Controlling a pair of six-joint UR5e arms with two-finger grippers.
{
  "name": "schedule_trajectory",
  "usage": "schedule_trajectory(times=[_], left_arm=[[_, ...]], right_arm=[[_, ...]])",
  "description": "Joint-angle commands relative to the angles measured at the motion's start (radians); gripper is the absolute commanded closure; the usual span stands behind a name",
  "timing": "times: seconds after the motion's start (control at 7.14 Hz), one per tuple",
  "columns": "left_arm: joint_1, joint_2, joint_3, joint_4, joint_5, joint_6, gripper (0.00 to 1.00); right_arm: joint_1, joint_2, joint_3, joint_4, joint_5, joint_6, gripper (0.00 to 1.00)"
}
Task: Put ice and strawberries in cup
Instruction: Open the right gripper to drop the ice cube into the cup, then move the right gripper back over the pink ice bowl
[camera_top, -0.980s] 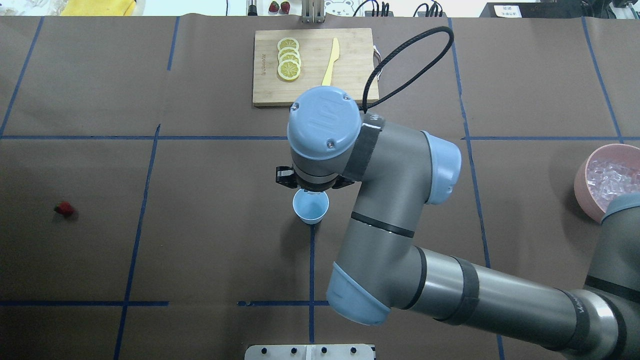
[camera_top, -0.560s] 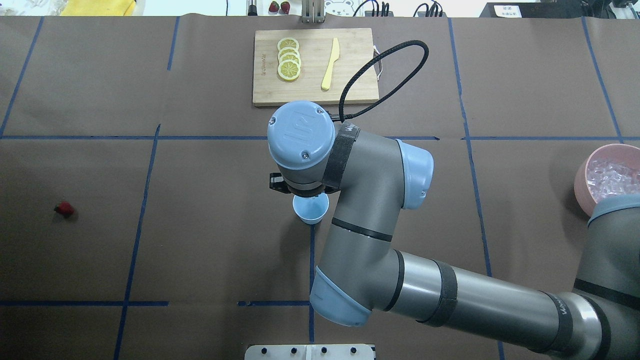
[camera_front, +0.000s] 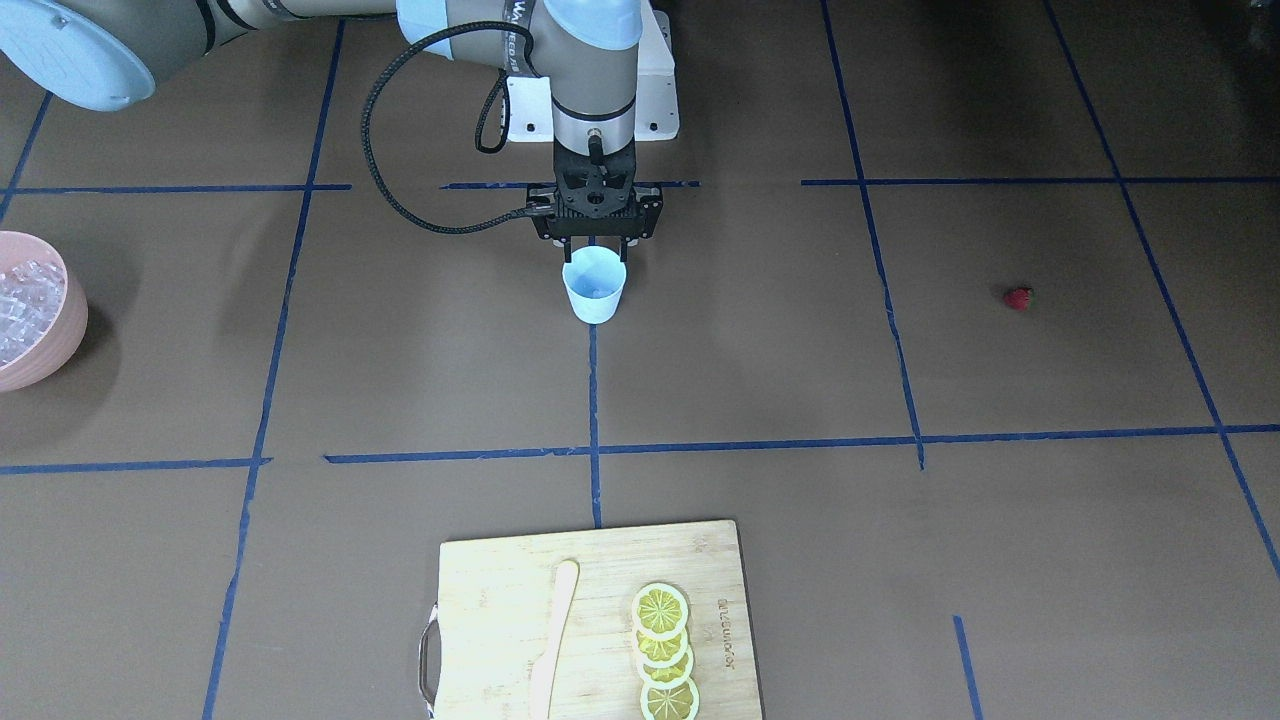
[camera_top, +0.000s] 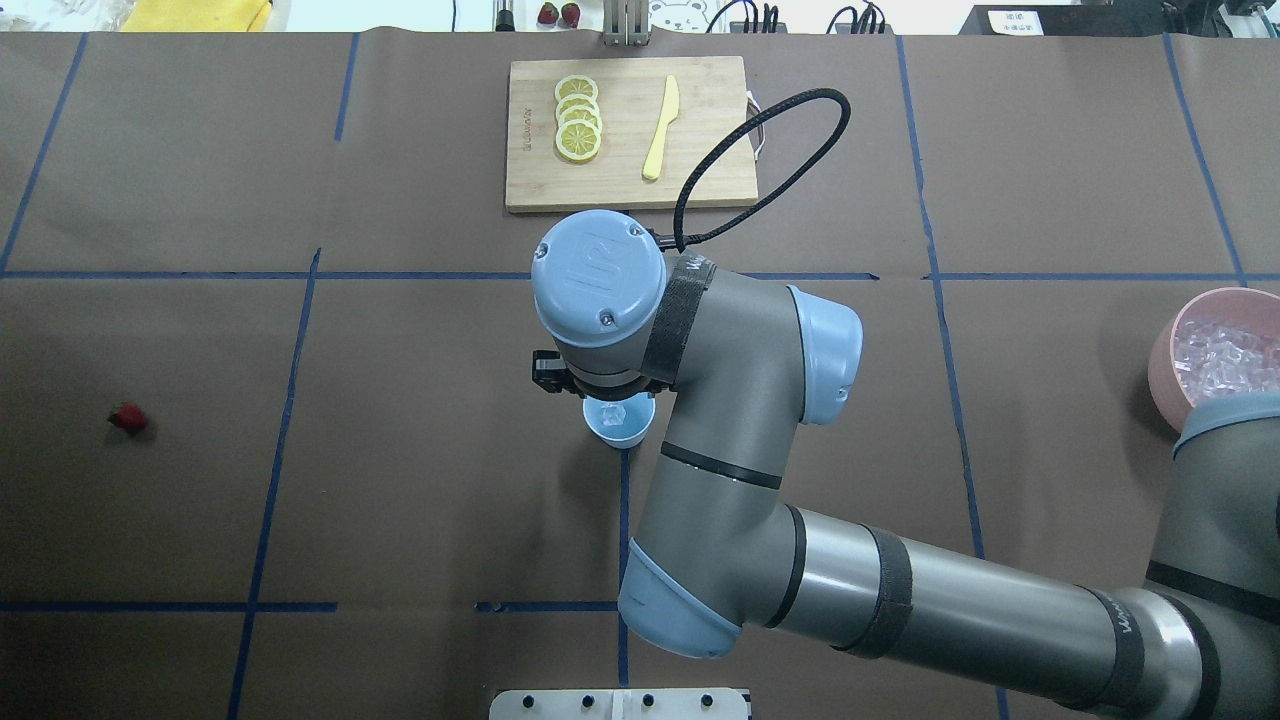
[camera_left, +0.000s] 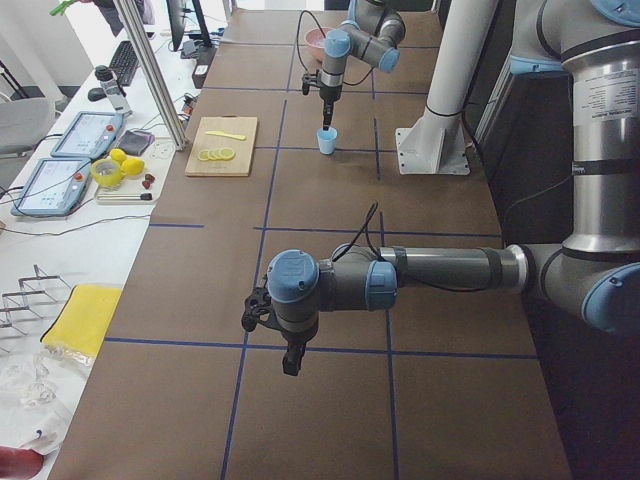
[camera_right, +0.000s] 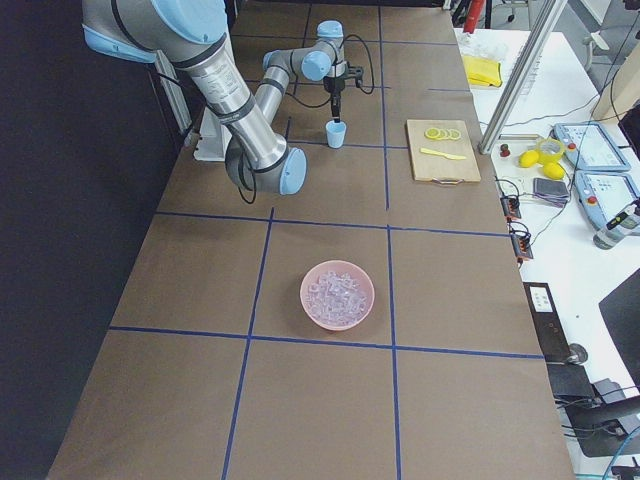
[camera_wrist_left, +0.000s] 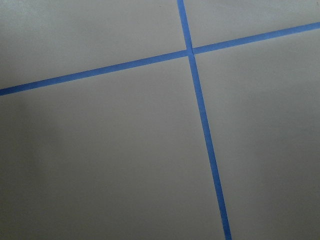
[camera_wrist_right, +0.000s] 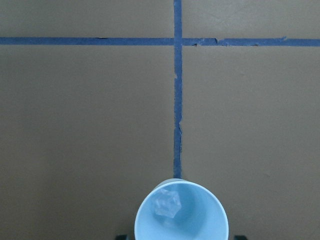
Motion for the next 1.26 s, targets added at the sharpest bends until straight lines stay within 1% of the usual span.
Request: schedule_trajectory(times=[0.0, 0.14, 0.28, 0.56, 0.7, 0.84, 0.98, 1.12], left_arm=[[0.000, 0.000, 0.000, -0.001, 0.001, 0.000, 0.00], [0.000, 0.000, 0.000, -0.001, 0.000, 0.000, 0.00], [0.000, 0.000, 0.000, -0.001, 0.000, 0.000, 0.00], [0.000, 0.002, 0.000, 0.001, 0.000, 0.000, 0.00], [0.000, 0.003, 0.000, 0.001, 0.000, 0.000, 0.00], [0.000, 0.008, 0.000, -0.001, 0.000, 0.000, 0.00], [0.000, 0.011, -0.001, -0.001, 0.000, 0.000, 0.00], [0.000, 0.014, -0.001, -0.001, 0.000, 0.000, 0.00]], right_arm=[[0.004, 0.000, 0.008, -0.002, 0.002, -0.006, 0.00], [0.027, -0.006, 0.031, -0.003, 0.010, -0.010, 0.00], [0.058, -0.044, 0.069, -0.005, 0.025, -0.045, 0.00], [0.150, -0.231, 0.225, 0.004, 0.117, -0.247, 0.00], [0.199, -0.330, 0.299, 0.017, 0.122, -0.362, 0.00], [0.260, -0.416, 0.326, 0.041, 0.157, -0.454, 0.00], [0.355, -0.524, 0.331, 0.126, 0.254, -0.574, 0.00], [0.453, -0.667, 0.329, 0.240, 0.354, -0.708, 0.00]])
